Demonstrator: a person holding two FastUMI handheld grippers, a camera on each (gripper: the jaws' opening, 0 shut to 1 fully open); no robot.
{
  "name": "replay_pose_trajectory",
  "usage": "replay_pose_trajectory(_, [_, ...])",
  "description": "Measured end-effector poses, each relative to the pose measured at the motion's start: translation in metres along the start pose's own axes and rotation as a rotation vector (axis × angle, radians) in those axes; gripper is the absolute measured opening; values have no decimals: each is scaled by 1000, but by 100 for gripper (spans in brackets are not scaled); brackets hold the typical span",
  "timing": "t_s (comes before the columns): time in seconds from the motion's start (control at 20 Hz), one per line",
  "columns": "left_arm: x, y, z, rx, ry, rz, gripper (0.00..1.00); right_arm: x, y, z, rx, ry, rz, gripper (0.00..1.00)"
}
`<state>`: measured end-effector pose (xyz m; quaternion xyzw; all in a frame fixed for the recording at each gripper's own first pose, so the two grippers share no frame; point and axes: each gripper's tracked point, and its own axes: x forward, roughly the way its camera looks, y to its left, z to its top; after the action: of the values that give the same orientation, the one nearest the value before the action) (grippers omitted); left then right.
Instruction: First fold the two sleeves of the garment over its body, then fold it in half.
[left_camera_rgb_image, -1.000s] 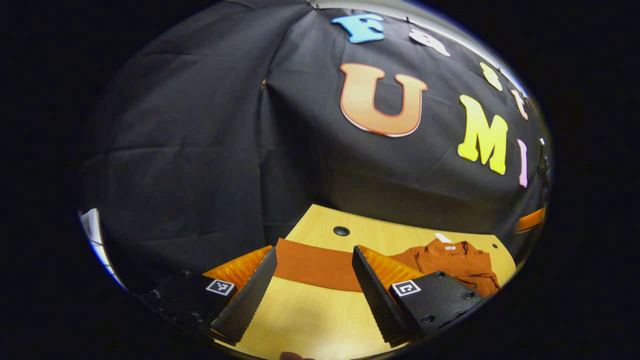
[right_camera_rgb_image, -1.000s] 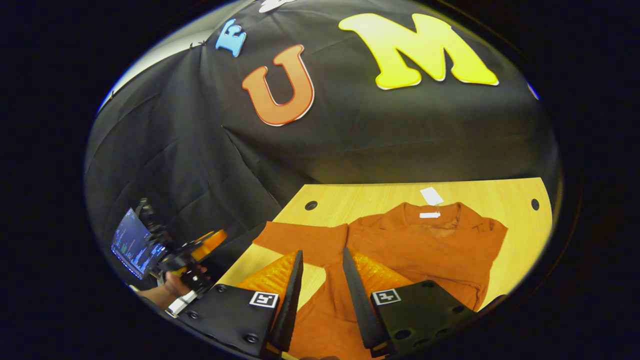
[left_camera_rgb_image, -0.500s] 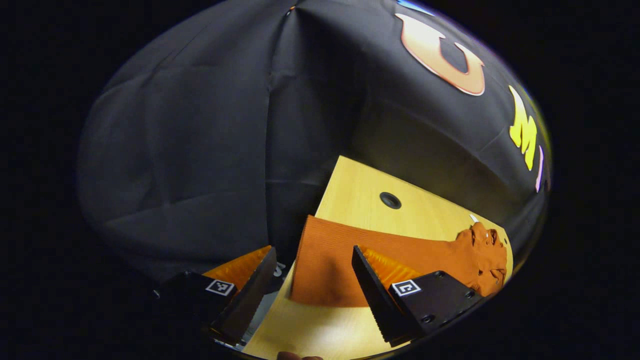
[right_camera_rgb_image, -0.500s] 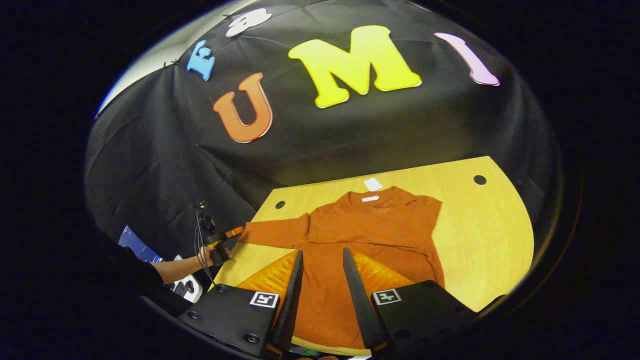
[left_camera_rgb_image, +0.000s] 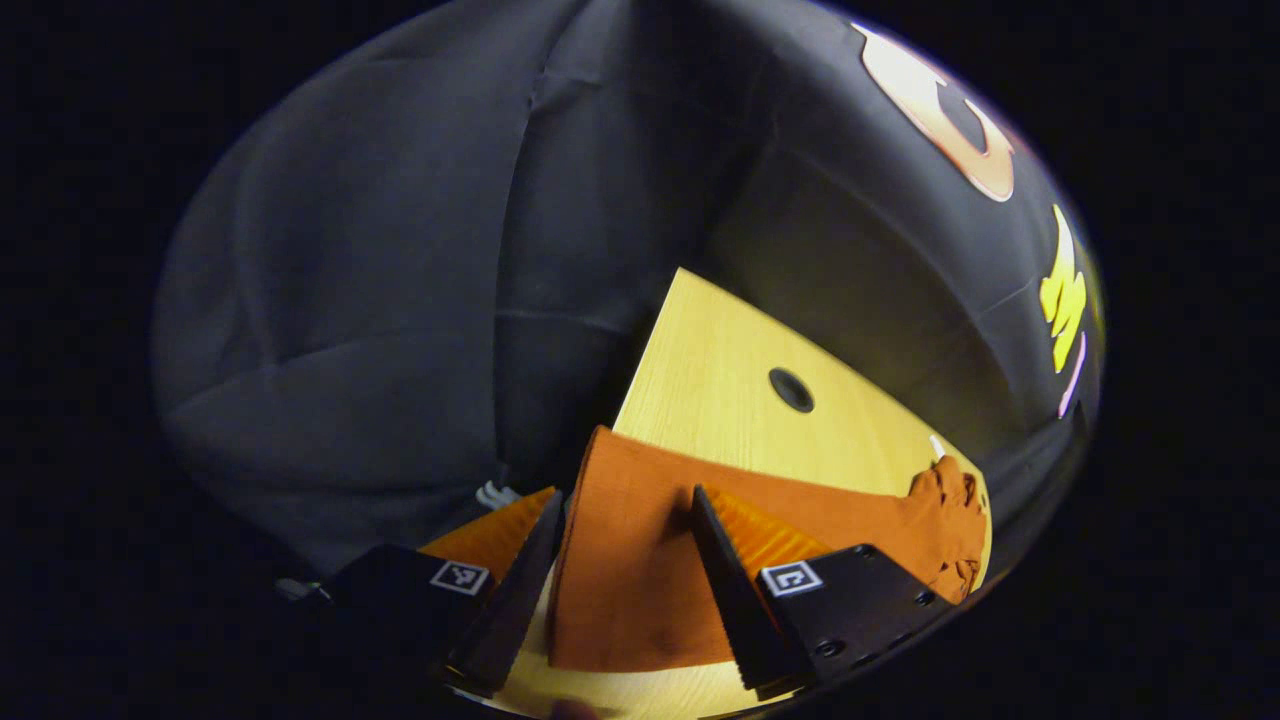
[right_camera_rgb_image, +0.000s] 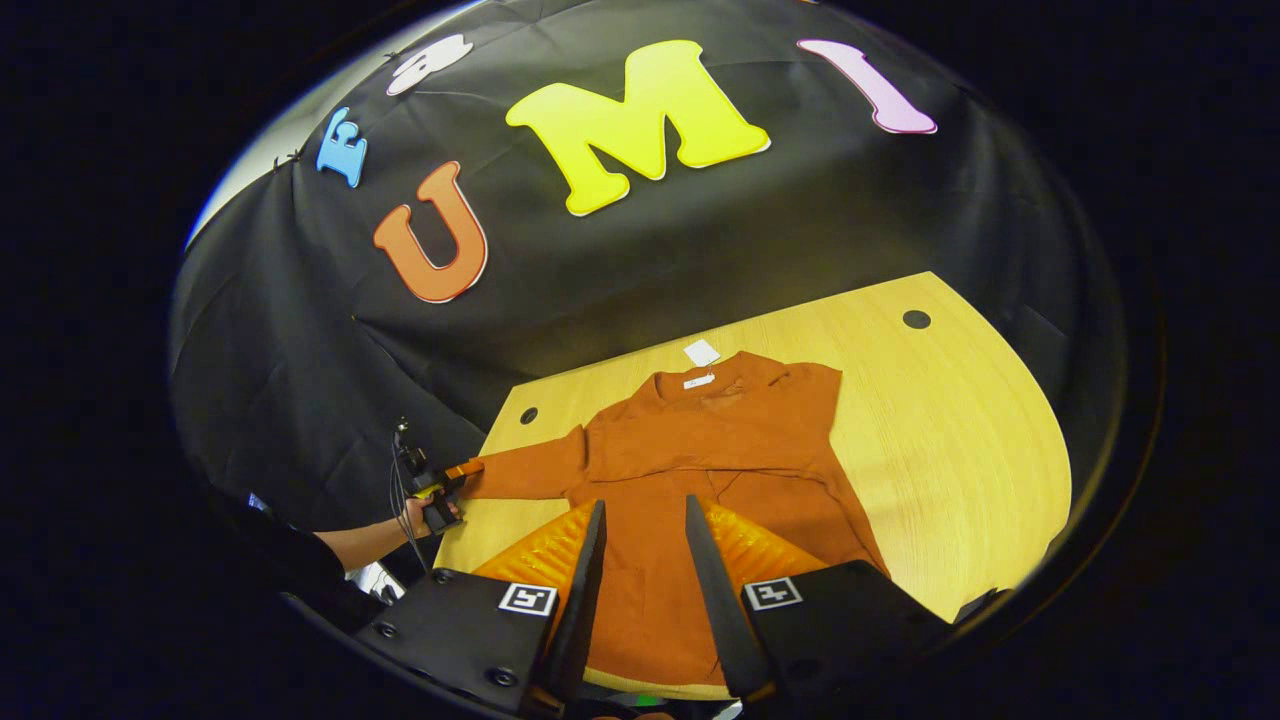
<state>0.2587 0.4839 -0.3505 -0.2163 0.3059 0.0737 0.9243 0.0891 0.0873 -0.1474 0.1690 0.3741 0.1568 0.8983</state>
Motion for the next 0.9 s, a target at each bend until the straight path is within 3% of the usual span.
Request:
replay_pose_trajectory(0.1, [0,3,4,-40,-12,15,81,2,0,0,-3,5,-1,54])
replay_pose_trajectory(0.2, [-2,8,7,-82,-28,38,61,1,0,3,3,1,-7,53])
replay_pose_trajectory(0.5, [-27,17,16,-72,-48,133,3,0,-16,-2,31,3,-29,53])
replay_pose_trajectory(0.65, [-43,-25,32,-116,-72,50,3,-3,-10,-4,5,-2,-12,54])
replay_pose_trajectory(0.9, [-88,-113,65,10,-124,-38,3,-9,7,-1,-19,-36,78,53])
